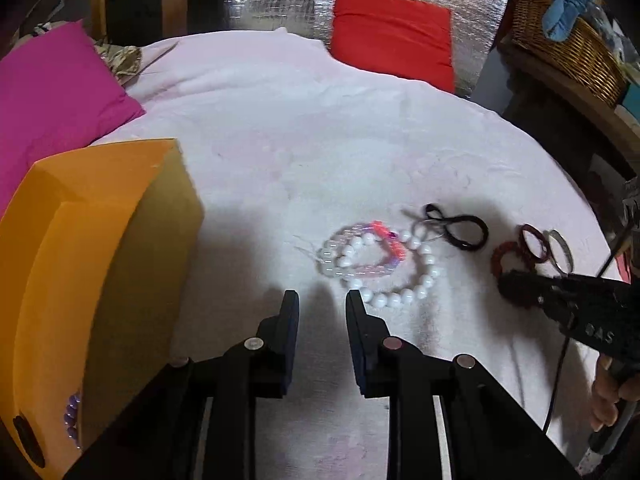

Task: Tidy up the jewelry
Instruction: 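Grasp the pink crystal bracelet with the left tool while the right tool grasps the red bead bracelet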

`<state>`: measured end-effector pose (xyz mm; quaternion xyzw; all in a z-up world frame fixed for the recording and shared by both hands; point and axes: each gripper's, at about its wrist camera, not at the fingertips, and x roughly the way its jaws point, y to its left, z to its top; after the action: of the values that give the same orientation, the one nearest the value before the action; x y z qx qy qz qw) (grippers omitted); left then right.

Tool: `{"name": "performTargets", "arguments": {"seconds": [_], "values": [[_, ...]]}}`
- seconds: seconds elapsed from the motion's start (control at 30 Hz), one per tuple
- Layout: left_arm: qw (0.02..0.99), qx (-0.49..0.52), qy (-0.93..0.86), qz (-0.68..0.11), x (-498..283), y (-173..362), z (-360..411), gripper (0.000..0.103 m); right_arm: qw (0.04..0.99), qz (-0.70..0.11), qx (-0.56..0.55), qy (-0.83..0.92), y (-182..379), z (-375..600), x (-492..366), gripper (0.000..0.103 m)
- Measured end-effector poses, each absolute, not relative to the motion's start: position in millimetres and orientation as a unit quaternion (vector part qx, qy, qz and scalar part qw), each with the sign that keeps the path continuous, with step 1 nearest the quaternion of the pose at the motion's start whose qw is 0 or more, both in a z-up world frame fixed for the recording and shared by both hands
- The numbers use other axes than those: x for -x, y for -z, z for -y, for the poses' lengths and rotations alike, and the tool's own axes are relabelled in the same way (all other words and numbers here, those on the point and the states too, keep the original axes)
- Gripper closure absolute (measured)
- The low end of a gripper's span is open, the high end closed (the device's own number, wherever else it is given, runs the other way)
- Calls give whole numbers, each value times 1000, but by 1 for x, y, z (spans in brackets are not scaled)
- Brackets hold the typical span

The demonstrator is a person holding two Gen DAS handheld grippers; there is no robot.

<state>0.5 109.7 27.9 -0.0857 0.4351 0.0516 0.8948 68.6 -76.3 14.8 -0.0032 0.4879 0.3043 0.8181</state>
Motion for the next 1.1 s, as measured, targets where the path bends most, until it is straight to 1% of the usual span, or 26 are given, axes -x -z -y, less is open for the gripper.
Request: {"name": "performTargets", "arguments": {"seconds": [0.07, 0.1, 0.13, 0.23, 0.27, 0.33, 0.47, 0.57, 0.6, 0.7, 0.73, 0.77, 0.8, 0.87, 0.93, 1.1], "values": [[896, 77, -51, -435, -1, -28, -104, 64, 805, -501, 1, -316, -15, 84, -64, 91], [897, 73, -51, -432, -1, -29, -101, 56, 797, -510, -2, -323, -16, 88, -62, 91], [899, 71, -51, -430, -2, -29, -99, 53, 792, -515, -7, -329, -18, 95, -59, 91], [902, 70, -46, -424, -3, -29, -94, 50, 787, -515, -33, -338, -26, 115, -54, 89], [903, 69, -46, -423, -4, -29, -93, 49, 786, -518, -44, -335, -28, 122, -55, 83], [901, 68, -43, -425, -8, -25, -89, 49, 789, -517, -81, -323, -31, 139, -59, 77], [896, 76, -35, -437, -13, -17, -83, 49, 801, -516, -106, -285, -28, 149, -66, 76], [894, 84, -28, -439, -17, -13, -81, 59, 800, -524, -109, -270, -19, 143, -72, 76], [894, 89, -28, -437, -18, -12, -81, 61, 804, -524, -102, -263, -19, 142, -73, 76], [896, 107, -16, -431, -20, -12, -84, 71, 826, -506, -65, -240, -17, 126, -72, 75], [895, 120, -11, -429, -20, -11, -88, 80, 831, -501, -53, -236, -18, 122, -71, 75], [894, 130, -9, -428, -20, -11, -91, 84, 837, -495, -34, -229, -19, 115, -68, 77], [893, 140, -5, -428, -20, -11, -94, 91, 841, -491, -22, -226, -18, 114, -66, 78], [891, 149, 1, -429, -20, -11, -97, 94, 850, -479, 16, -219, -18, 108, -60, 80], [892, 144, 8, -429, -18, -12, -96, 96, 853, -473, 33, -219, -18, 108, -58, 80], [905, 118, -11, -409, -15, -22, -98, 97, 852, -471, 35, -226, -17, 110, -58, 80]]}}
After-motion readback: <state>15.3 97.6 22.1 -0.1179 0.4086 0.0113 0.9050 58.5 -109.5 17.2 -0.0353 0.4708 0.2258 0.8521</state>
